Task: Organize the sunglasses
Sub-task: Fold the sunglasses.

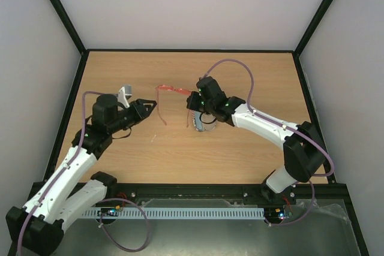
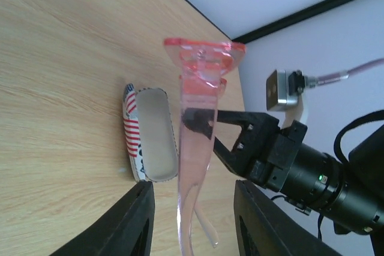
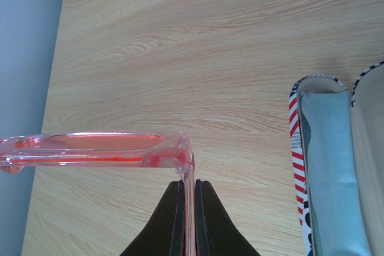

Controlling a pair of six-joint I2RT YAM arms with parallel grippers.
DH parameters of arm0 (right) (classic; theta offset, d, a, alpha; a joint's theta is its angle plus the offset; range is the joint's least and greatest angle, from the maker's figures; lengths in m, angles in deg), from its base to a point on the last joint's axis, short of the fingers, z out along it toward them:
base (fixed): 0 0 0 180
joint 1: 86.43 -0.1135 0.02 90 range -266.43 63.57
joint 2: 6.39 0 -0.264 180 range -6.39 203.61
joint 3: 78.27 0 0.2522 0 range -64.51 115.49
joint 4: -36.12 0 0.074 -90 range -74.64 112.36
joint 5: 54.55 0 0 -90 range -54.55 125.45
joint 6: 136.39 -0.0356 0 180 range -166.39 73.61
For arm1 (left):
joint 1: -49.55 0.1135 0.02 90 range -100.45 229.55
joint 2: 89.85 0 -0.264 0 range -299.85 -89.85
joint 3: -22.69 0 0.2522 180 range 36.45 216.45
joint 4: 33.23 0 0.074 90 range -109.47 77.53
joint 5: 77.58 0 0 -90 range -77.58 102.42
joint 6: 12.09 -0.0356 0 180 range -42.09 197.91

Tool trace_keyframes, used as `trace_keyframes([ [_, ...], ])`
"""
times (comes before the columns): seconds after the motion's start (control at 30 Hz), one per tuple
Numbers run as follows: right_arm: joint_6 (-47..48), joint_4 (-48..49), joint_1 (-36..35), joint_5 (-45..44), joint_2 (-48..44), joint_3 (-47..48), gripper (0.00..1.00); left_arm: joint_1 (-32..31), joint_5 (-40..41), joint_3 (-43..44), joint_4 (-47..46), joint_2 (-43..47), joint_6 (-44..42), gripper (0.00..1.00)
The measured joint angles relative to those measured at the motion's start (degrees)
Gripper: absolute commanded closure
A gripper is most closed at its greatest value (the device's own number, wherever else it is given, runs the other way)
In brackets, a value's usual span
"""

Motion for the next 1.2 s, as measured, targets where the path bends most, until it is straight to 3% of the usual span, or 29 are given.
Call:
trace_keyframes([
  [0.27,-0.8,2.5,0.2,3.8,-0.3,-2.1,0.99,-5.6,0.8,-0.6,-5.9,-1.4,0.8,0.55],
  [0.9,-4.0,8.3,0.5,14.0,-5.2,-8.5,0.99,-6.6,0.0,-3.3,-17.3,-7.9,1.2,0.55],
  [1.03,-4.5,8.4,0.5,14.3,-6.1,-9.8,0.99,-7.0,-0.3,-2.9,-18.0,-9.3,0.7,0.38],
  [1.2,-4.5,8.5,0.8,14.3,-6.2,-9.8,0.99,-8.0,1.0,-2.2,-13.4,-5.6,-0.2,0.26],
])
